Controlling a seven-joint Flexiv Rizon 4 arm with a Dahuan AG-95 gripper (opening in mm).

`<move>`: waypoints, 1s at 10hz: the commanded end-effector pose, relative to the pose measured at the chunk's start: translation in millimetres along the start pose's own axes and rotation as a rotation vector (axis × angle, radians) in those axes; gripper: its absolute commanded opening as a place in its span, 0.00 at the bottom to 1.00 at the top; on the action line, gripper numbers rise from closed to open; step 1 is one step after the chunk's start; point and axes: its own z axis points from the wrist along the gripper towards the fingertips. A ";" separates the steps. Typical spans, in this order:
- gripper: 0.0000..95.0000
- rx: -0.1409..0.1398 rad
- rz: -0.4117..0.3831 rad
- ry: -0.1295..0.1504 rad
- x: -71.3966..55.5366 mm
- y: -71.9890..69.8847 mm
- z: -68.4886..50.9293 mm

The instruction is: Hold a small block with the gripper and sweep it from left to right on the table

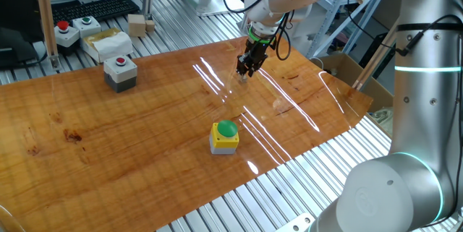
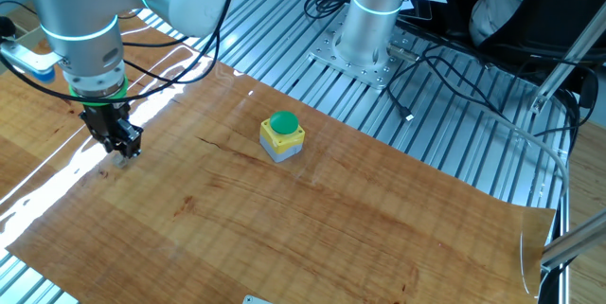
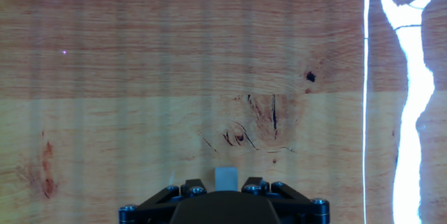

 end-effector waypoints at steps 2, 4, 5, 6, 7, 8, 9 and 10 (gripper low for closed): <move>0.40 0.001 0.000 -0.001 -0.5 -0.1 3.7; 0.40 0.000 -0.002 0.000 -0.6 -0.3 5.7; 0.40 0.000 -0.001 0.000 -0.7 -0.3 6.6; 0.40 0.000 -0.002 0.000 -0.8 -0.4 7.7; 0.40 0.000 -0.001 0.000 -0.8 -0.3 8.5; 0.40 -0.001 -0.001 -0.001 -0.9 -0.3 9.3; 0.40 0.000 -0.003 -0.002 -0.9 -0.4 10.7; 0.40 0.001 -0.003 -0.002 -0.9 -0.5 10.7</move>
